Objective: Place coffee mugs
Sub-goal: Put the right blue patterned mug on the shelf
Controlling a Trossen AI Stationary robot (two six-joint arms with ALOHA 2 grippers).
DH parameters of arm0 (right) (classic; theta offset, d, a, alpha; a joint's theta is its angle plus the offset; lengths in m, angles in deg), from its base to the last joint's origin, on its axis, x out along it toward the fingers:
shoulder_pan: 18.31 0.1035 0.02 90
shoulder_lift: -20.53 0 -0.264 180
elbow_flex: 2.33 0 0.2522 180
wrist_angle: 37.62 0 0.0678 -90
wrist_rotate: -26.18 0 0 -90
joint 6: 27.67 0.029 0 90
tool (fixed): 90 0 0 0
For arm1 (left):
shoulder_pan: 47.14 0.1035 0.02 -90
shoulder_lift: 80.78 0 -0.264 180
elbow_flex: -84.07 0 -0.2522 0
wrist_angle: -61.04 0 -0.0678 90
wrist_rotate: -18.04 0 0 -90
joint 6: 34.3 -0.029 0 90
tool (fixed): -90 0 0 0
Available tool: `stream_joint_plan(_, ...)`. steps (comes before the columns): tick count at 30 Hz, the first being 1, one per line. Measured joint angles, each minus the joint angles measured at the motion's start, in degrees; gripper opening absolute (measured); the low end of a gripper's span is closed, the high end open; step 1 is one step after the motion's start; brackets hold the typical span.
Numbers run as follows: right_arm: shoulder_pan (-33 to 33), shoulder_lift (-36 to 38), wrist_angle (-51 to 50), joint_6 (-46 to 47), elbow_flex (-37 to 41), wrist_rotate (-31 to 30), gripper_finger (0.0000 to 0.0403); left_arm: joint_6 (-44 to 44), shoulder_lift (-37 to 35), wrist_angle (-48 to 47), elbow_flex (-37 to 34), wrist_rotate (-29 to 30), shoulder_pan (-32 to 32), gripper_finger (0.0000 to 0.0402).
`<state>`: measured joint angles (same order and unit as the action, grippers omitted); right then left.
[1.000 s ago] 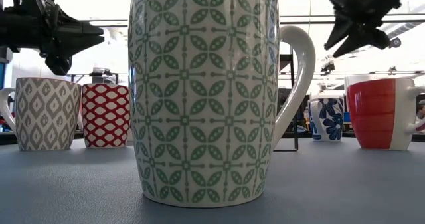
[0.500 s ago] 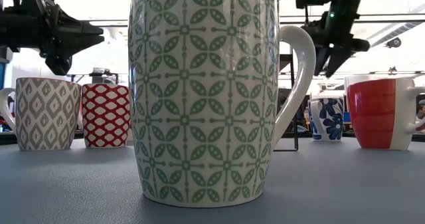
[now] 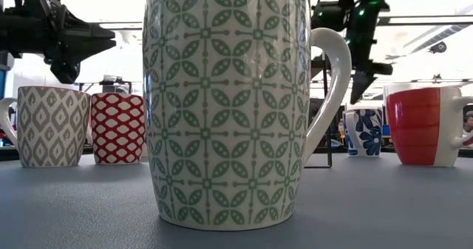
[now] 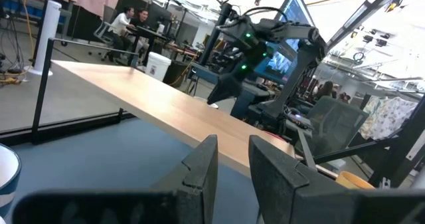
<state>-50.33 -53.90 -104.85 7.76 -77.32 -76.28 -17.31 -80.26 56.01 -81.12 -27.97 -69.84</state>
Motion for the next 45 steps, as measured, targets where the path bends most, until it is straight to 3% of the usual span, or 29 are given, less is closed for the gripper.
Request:
stream_joint_plan(11, -3.61, -8.46, 1.35, -2.44, 0.00, 0.89, 0.0146, 0.00, -0.01, 0.00, 0.01, -0.01, -0.02, 0.0068)
stream_joint_plan(21, -3.54, -7.54, 1.41, -6.70, -0.09, 3.66, 0.0020, 0.00, 0.00, -0.01, 0.01, 0.01, -0.01, 0.0068)
stream_joint_plan(26, -3.48, -5.08, 0.81, -9.74, -0.40, 8.39, 0.0017, 0.00, 0.00, -0.02, 0.01, 0.00, -0.01, 0.0068)
stream_joint_plan(30, -3.11, -2.67, -2.66, -11.31, -3.54, 8.34, 0.0015, 0.00, 0.00, -0.02, 0.01, -0.01, -0.02, 0.0068)
stream_joint_plan(38, -0.95, 0.12, -5.51, -17.99, -15.86, 7.99, 0.0014, 0.00, -0.01, -0.02, 0.01, 0.01, -0.01, 0.0068)
stream_joint_plan(45, 3.65, -3.51, -7.96, -24.94, -28.04, 8.03, 0.0014, 0.00, -0.01, 0.00, 0.01, 0.01, -0.01, 0.0068)
